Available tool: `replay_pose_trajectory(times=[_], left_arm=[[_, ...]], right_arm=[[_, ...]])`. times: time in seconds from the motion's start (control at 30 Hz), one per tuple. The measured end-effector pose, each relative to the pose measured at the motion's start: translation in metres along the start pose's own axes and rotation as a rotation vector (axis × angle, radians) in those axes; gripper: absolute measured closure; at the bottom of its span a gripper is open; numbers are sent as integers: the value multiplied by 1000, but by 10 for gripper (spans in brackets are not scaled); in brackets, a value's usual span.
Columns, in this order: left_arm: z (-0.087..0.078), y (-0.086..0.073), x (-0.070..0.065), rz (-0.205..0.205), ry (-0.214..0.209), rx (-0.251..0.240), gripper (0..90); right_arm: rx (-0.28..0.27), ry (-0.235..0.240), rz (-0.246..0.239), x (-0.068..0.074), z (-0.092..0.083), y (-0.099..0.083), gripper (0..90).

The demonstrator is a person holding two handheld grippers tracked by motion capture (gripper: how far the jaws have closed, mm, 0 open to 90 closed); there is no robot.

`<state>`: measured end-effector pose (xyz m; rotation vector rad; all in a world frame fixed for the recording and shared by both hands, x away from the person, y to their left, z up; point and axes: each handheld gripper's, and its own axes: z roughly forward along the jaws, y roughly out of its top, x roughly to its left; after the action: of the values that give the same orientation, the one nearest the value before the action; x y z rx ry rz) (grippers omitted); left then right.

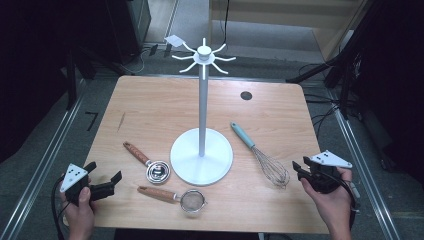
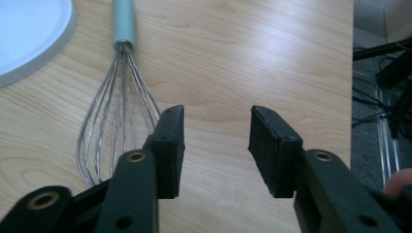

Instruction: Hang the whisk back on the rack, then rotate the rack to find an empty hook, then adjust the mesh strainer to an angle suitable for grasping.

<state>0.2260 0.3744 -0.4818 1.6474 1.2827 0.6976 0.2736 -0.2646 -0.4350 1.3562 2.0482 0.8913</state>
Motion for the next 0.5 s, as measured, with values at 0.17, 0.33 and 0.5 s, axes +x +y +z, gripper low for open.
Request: replay_pose_trajectory(times=[0.17, 0.33, 0.5], left_arm=[[1, 0, 0, 4, -4, 5, 0], [1, 0, 0, -2, -5, 2, 0], [1, 0, 0, -4, -8, 4, 0]], right_arm=[[48, 57, 5, -1, 8, 15, 616], [80, 108, 25, 1, 15, 35, 603], [134, 60, 37, 6, 31, 55, 533]])
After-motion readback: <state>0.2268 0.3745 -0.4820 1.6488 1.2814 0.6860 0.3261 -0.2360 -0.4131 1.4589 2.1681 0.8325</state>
